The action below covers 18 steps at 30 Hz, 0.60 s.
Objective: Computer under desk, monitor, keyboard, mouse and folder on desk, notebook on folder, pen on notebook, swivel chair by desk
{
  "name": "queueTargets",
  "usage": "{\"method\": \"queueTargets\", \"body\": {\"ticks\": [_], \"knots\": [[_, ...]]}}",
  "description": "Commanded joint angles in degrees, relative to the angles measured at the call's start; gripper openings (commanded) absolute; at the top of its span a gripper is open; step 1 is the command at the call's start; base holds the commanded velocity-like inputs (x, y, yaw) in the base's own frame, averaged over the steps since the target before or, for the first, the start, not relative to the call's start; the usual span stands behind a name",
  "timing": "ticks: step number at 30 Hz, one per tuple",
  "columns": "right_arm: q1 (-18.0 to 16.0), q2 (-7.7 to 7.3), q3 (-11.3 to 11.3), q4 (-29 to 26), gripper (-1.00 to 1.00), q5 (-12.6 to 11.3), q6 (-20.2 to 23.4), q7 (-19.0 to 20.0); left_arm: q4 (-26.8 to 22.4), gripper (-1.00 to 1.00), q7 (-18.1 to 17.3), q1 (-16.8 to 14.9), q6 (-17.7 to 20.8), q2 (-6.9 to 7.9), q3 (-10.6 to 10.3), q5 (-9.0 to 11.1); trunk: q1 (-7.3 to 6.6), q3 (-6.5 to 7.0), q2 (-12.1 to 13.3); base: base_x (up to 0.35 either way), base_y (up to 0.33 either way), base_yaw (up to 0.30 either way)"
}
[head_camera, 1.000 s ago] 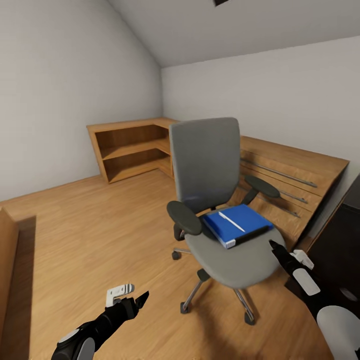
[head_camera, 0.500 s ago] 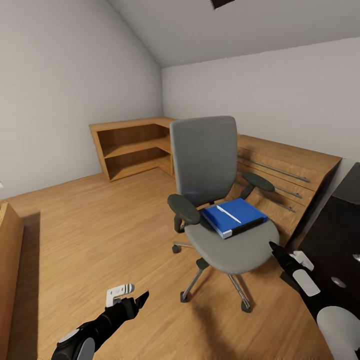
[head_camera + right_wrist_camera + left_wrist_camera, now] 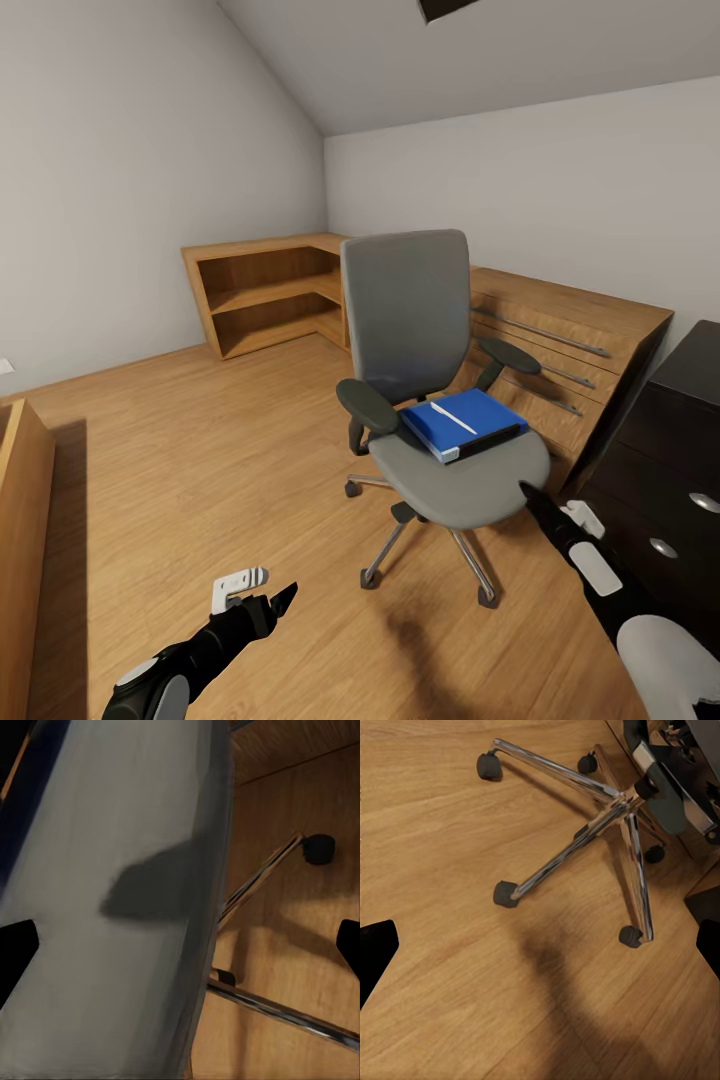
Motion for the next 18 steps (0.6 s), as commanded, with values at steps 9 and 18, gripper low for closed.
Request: {"method": "queueTargets", "body": {"ticks": [9,18], "knots": [[1.9,2.21,-0.29,0.03,1.0,-0.93,1.23,2.51,0.37,1.0,-0.23,-0.03,0.44,-0.02,0.12,0.23,-0.01,-0.05,-0.02,-0.001,0.0,0.0],[2.17,2.56,-0.29,0.31,1.0,-1.15,3.46,2.68,0.4,1.0,-0.23,-0.03,0.44,-0.02,0.14,0.19,-0.01,-0.05,-0.02,0.036,0.0,0.0]]}}
